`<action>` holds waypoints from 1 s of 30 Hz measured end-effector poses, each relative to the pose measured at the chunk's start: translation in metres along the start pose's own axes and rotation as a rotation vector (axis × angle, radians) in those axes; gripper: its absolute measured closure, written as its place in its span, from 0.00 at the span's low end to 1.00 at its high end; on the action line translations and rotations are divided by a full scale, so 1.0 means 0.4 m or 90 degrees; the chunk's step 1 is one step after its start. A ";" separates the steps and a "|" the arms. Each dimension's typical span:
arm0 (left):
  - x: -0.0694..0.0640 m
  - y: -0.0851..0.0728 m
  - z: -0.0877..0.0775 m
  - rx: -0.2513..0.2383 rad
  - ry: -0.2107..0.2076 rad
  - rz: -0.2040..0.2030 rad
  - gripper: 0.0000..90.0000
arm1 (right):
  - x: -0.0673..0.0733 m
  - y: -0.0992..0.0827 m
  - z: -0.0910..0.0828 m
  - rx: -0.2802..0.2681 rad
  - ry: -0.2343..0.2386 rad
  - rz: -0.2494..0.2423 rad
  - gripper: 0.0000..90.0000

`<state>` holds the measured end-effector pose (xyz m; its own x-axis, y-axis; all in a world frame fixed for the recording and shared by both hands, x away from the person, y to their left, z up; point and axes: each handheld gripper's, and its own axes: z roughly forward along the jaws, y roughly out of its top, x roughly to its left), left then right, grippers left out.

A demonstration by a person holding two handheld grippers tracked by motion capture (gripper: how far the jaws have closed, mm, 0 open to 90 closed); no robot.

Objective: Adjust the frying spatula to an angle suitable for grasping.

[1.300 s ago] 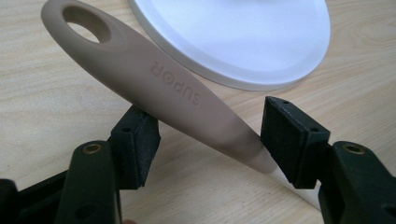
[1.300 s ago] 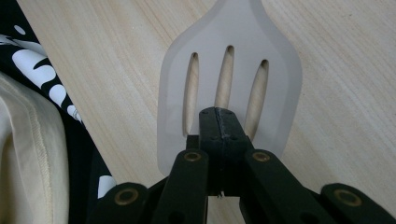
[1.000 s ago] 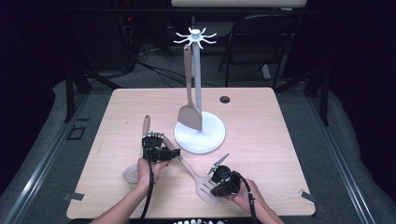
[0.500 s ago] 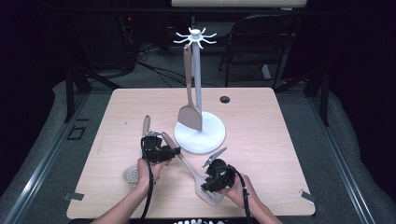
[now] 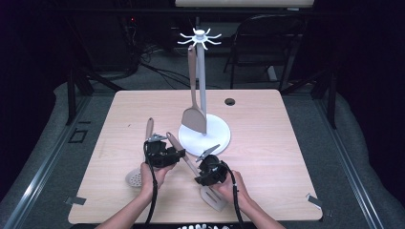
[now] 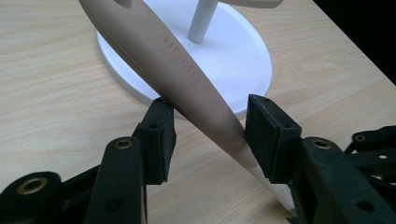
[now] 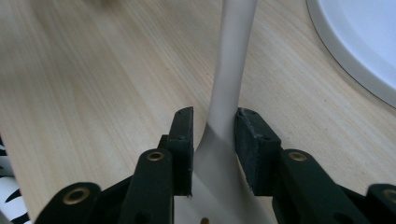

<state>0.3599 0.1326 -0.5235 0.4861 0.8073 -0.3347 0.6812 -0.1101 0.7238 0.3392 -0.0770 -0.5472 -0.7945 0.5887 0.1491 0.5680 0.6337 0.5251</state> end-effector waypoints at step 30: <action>-0.051 -0.017 -0.024 -0.053 -0.108 0.022 0.69 | 0.014 -0.009 -0.049 -0.078 -0.021 0.012 0.84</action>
<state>0.3403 0.1225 -0.5158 0.5984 0.6942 -0.4000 0.6185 -0.0829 0.7814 0.3285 -0.0857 -0.5320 -0.7757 0.6168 0.1334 0.5504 0.5579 0.6212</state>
